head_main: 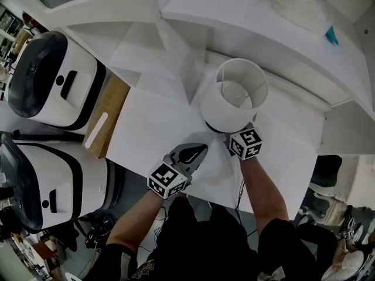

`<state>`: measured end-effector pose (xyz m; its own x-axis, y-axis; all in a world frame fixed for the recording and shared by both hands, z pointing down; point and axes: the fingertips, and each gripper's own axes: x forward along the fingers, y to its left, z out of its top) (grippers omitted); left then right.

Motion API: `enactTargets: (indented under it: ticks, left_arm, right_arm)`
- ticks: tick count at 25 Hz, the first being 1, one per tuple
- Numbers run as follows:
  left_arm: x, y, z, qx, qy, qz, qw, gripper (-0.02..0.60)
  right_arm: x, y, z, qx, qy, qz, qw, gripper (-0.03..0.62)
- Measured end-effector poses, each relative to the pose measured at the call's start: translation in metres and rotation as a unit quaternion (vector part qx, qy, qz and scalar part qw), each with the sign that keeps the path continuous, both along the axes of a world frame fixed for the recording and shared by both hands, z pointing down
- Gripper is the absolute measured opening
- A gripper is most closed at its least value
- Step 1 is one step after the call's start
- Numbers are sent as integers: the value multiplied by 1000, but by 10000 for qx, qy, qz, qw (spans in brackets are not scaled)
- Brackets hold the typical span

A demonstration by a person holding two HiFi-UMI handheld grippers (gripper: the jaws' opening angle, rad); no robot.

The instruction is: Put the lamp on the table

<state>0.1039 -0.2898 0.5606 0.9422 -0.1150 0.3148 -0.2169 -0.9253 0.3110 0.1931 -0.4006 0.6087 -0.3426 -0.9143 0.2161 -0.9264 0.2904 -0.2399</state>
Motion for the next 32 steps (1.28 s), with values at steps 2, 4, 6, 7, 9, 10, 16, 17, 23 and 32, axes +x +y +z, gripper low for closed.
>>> enactTargets:
  ticks: [2,4,6,7,9,10,16,17,23,32]
  left_arm:
    - [-1,2,0,13,-13,-21,10000,6]
    - [-1,5,0,5,-10,-82,10000,6]
    - [-1,9,-1,7,5,-140,9999,6]
    - [0,10,-3,16,10,-161,9999,6]
    - [0,15,-6,35,21,-202,9998,6]
    - [0,17,-7,39,32,-233,9997,6]
    - [2,34,-13,-61,127,-534,9985,6]
    - [1,37,-14,-78,131,-600,9981,6]
    - [-3,59,-25,-133,212,-1022,9945,6]
    - [-21,95,-43,-123,126,-1627,9865,6]
  right_arm:
    - [1,3,0,-55,15,48,10000,170]
    - [2,8,0,-114,-1,66,9999,173]
    - [5,14,0,-151,-38,86,9998,175]
    - [6,17,-1,-165,-53,96,9998,175]
    - [9,26,-2,-202,-48,121,9997,173]
    - [11,31,-3,-218,-40,141,9997,173]
    - [27,68,-13,-434,-257,149,9986,87]
    - [28,75,-17,-435,-275,96,9986,41]
    - [22,116,-53,-404,-344,-291,9982,31]
    - [-9,168,-95,-373,-491,-986,9932,31]
